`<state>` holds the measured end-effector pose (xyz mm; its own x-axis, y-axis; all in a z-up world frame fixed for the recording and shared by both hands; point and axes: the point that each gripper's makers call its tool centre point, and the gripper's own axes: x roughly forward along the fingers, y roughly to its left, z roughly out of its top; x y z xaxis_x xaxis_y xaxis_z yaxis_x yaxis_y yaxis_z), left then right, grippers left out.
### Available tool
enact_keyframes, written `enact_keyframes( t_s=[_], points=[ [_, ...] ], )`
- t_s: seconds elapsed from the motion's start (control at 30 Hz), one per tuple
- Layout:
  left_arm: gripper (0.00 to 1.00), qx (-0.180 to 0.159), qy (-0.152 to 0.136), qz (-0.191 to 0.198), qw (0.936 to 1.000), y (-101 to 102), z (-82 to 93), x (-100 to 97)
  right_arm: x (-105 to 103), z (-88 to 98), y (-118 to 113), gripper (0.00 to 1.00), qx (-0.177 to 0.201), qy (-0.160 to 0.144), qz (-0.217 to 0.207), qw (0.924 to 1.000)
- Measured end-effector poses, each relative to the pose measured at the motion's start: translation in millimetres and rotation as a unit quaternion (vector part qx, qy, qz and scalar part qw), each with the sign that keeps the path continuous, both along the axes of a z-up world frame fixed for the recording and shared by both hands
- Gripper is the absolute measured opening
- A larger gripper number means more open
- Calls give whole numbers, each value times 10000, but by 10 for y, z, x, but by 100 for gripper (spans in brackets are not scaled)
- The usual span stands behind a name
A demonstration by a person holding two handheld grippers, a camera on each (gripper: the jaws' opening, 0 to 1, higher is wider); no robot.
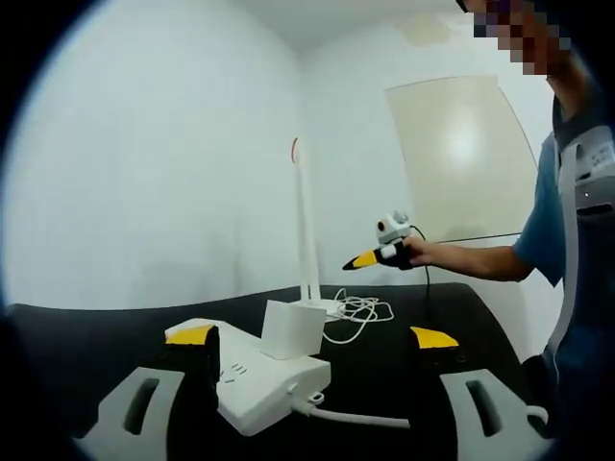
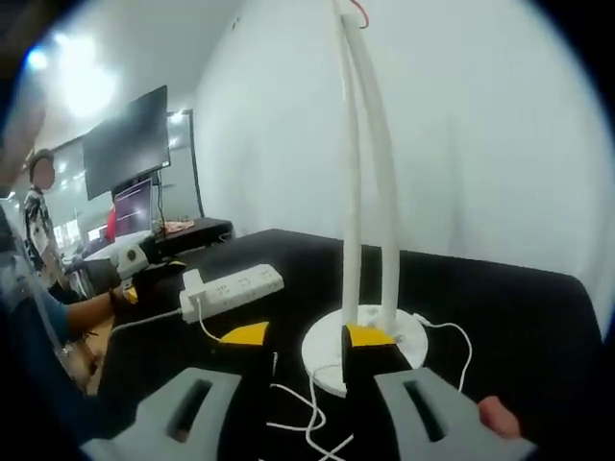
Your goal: Insert the desk lamp plug into the socket, turn on the power strip switch, turn on the lamp switch, then turn off the lamp switch, turn off the power strip switch, and remove the plug from the socket.
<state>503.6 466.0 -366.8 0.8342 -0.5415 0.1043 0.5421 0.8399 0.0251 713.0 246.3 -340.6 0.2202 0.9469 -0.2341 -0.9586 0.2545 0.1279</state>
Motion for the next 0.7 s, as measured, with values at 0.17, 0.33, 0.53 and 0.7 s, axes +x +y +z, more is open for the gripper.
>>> enact_keyframes(
  t_s=[0.17, 0.33, 0.53, 0.7],
  points=[
    [75, 25, 24, -8, 10000, -4, -10, 3, 88, -55, 76, 29, -14, 30, 76, 10000],
    [75, 34, 34, -13, 10000, -6, -14, 5, 233, -121, 165, 28, -102, -11, 108, 9999],
    [74, 27, 34, -12, 10000, 10, -16, 11, 283, -166, 268, 27, -162, -62, 211, 9996],
    [74, 49, 74, -21, 10000, 1, -33, 13, 333, -237, 335, 26, -295, -48, 225, 9993]
  ],
)
